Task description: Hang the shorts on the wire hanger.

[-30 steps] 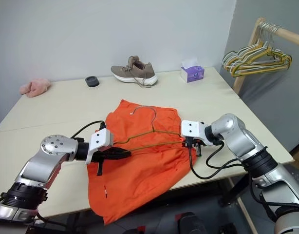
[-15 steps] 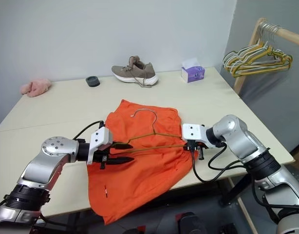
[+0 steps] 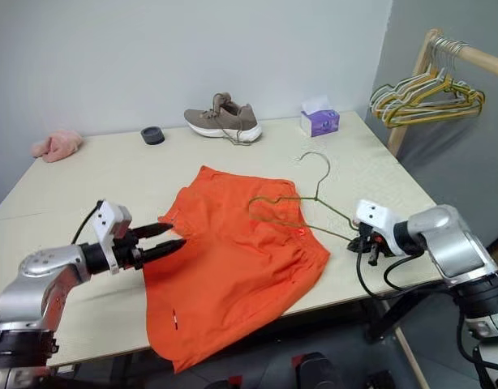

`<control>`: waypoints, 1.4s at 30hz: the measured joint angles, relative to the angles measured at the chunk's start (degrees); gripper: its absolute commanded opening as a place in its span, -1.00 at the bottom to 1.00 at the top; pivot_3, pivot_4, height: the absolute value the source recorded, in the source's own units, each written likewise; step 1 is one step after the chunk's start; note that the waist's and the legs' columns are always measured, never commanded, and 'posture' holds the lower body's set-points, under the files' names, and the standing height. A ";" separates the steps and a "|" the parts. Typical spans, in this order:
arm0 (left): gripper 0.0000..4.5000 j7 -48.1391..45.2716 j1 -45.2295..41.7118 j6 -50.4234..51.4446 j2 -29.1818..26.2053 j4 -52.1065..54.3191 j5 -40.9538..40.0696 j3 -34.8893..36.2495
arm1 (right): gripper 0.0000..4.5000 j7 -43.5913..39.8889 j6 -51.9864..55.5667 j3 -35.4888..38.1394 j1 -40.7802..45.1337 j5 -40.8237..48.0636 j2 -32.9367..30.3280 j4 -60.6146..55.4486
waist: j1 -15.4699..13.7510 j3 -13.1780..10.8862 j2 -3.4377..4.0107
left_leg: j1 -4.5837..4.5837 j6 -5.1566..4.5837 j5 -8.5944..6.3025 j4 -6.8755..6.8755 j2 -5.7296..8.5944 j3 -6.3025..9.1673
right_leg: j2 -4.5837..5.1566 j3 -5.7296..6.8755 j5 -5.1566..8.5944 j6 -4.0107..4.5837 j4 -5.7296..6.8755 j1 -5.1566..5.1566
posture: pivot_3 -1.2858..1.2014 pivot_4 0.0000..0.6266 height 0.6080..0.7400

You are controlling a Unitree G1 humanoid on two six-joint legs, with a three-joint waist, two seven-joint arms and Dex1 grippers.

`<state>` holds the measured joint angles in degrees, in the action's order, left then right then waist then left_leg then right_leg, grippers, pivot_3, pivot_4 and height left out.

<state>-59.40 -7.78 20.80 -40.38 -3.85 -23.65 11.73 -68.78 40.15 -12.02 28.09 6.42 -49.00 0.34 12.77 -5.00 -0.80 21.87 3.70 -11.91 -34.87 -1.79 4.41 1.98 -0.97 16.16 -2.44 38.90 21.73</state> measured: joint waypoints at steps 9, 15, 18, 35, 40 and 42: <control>0.36 2.23 6.39 -8.82 3.14 8.11 2.47 -1.78 | -1.00 2.80 11.61 5.88 -4.33 5.71 -1.07 2.32 | -0.09 -0.17 -0.12 | 0.01 0.00 0.00 -0.01 0.02 -0.05 | 0.04 -0.03 0.06 0.10 0.00 0.00 | -0.14 -0.86 1.00; 0.36 0.99 5.46 -9.45 3.08 10.21 0.76 -2.48 | -1.00 3.97 19.75 9.85 -6.86 11.23 -1.38 0.98 | -0.05 -0.25 -0.20 | 0.01 0.01 0.00 -0.01 0.02 -0.06 | 0.04 -0.03 0.20 0.35 -0.01 0.00 | -0.15 -0.83 1.00; 0.36 -0.37 4.16 -7.32 2.41 10.68 -1.39 -2.49 | -1.00 4.66 22.71 10.25 -7.95 13.10 -1.55 0.47 | 0.06 -0.41 -0.16 | 0.01 0.01 0.00 -0.02 0.02 -0.07 | 0.05 -0.04 0.20 0.36 -0.01 0.00 | -0.15 -0.83 1.00; 0.36 -2.84 2.09 -4.05 0.58 11.02 -2.66 -4.74 | -1.00 4.55 27.74 7.15 -9.94 19.38 -6.10 -4.27 | 0.27 -1.13 -0.25 | 0.04 0.01 -0.01 0.00 0.02 -0.08 | 0.05 -0.02 0.23 0.37 -0.06 0.03 | -0.15 -0.78 1.00; 0.36 -2.51 1.86 -5.00 0.59 10.96 -2.00 -5.02 | -1.00 7.25 34.07 5.07 -4.54 20.81 -2.97 -3.42 | 0.47 -1.33 -0.38 | 0.04 0.01 -0.01 0.00 0.02 -0.06 | 0.04 -0.01 0.22 0.37 -0.06 0.03 | -0.14 -0.78 1.00; 0.36 -2.46 1.81 -5.18 0.59 10.94 -1.79 -5.11 | -1.00 8.96 36.76 4.17 -3.37 21.38 -0.94 -2.34 | 0.36 -1.38 -0.40 | 0.07 0.01 -0.01 0.01 0.02 -0.06 | 0.04 -0.02 0.22 0.37 -0.07 0.03 | -0.13 -0.78 1.00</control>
<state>-61.86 -5.97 15.62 -39.79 7.09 -25.44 6.62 -59.82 76.91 -7.85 24.72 27.81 -49.95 -2.00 13.13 -6.38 -1.20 21.94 3.71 -11.92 -34.86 -1.77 4.34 2.02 -0.99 16.39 -2.07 38.83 21.76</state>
